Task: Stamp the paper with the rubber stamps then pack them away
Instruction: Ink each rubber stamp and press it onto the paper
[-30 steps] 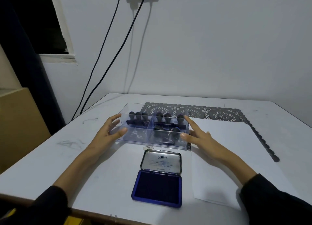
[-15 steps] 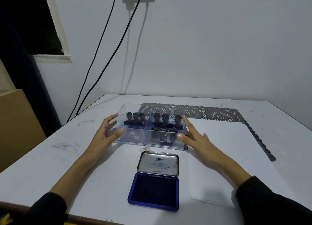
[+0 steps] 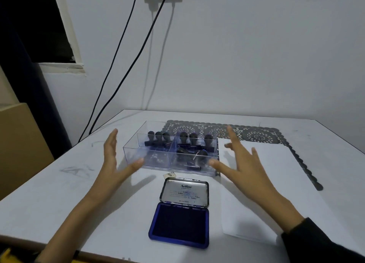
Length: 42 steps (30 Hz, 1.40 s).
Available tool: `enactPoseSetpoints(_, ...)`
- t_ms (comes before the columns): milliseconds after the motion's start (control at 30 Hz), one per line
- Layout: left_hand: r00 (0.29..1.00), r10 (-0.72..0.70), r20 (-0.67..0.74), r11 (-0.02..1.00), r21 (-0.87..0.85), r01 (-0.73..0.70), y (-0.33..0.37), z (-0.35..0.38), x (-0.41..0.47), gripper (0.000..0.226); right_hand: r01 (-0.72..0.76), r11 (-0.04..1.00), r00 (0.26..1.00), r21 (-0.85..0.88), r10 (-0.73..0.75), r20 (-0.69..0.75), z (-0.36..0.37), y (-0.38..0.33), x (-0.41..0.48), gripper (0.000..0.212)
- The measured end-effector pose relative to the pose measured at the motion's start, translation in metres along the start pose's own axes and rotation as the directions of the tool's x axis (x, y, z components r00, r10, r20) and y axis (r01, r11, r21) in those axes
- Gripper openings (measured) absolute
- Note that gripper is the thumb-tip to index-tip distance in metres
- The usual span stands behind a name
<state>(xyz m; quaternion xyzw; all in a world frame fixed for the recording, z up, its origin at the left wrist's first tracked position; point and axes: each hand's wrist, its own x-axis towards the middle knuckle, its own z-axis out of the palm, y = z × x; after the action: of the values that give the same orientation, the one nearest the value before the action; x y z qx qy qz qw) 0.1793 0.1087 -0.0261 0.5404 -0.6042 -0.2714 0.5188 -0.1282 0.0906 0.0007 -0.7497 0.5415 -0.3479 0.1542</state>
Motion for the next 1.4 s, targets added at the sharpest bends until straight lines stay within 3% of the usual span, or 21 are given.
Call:
enactPoseSetpoints(67, 0.988, 0.02, 0.152, 0.999, 0.024, -0.024, 0.008, -0.006, -0.027, 0.12, 0.01, 1.0, 1.0, 0.001, -0.01, -0.019, -0.011, -0.014, -0.022, 0.092)
enactPoseSetpoints(133, 0.915, -0.025, 0.403, 0.992, 0.123, -0.027, 0.014, -0.006, -0.053, 0.124, 0.009, 0.998, 0.982, -0.055, 0.001, 0.191, -0.013, -0.027, -0.048, 0.105)
enactPoseSetpoints(200, 0.829, -0.116, 0.546, 0.962, 0.271, -0.044, 0.019, -0.002, -0.067, 0.126, 0.06, 0.978, 0.91, -0.201, 0.03, 0.415, -0.004, -0.031, -0.067, 0.118)
enactPoseSetpoints(300, 0.825, -0.169, 0.54, 0.929, 0.367, -0.049, 0.024, 0.004, -0.068, 0.12, 0.128, 0.946, 0.89, -0.298, 0.023, 0.454, 0.009, -0.03, -0.076, 0.12)
enactPoseSetpoints(467, 0.857, -0.104, 0.505, 0.942, 0.327, -0.078, 0.028, 0.016, -0.068, 0.114, 0.102, 0.956, 0.903, -0.277, 0.027, 0.428, 0.011, -0.032, -0.073, 0.114)
enactPoseSetpoints(700, 0.841, -0.081, 0.534, 0.913, 0.379, -0.153, 0.029, 0.019, -0.063, 0.107, 0.081, 0.963, 0.89, -0.257, 0.046, 0.453, 0.002, -0.039, -0.072, 0.111)
enactPoseSetpoints(800, 0.823, -0.069, 0.565, 0.902, 0.387, -0.191, 0.031, 0.017, -0.061, 0.104, 0.039, 0.989, 0.896, -0.145, 0.03, 0.442, -0.024, -0.053, -0.06, 0.089)
enactPoseSetpoints(967, 0.793, -0.062, 0.606, 0.873, 0.418, -0.251, 0.035, 0.016, -0.058, 0.099, 0.121, 0.992, 0.977, -0.043, -0.111, 0.184, -0.065, -0.072, 0.0, 0.04)
enactPoseSetpoints(1067, 0.781, -0.034, 0.624, 0.835, 0.447, -0.321, 0.037, 0.02, -0.06, 0.099, 0.169, 0.97, 0.971, -0.173, -0.133, 0.2, -0.054, -0.068, 0.054, 0.022)
enactPoseSetpoints(1233, 0.789, -0.021, 0.615, 0.797, 0.486, -0.358, 0.032, 0.021, -0.061, 0.097, 0.28, 0.818, 0.842, -0.502, 0.042, 0.538, -0.006, -0.051, 0.104, 0.033)
enactPoseSetpoints(1400, 0.792, -0.01, 0.611, 0.78, 0.5, -0.376, 0.028, 0.023, -0.058, 0.097, 0.408, 0.603, 0.87, -0.686, -0.03, 0.492, 0.016, -0.044, 0.106, 0.032)
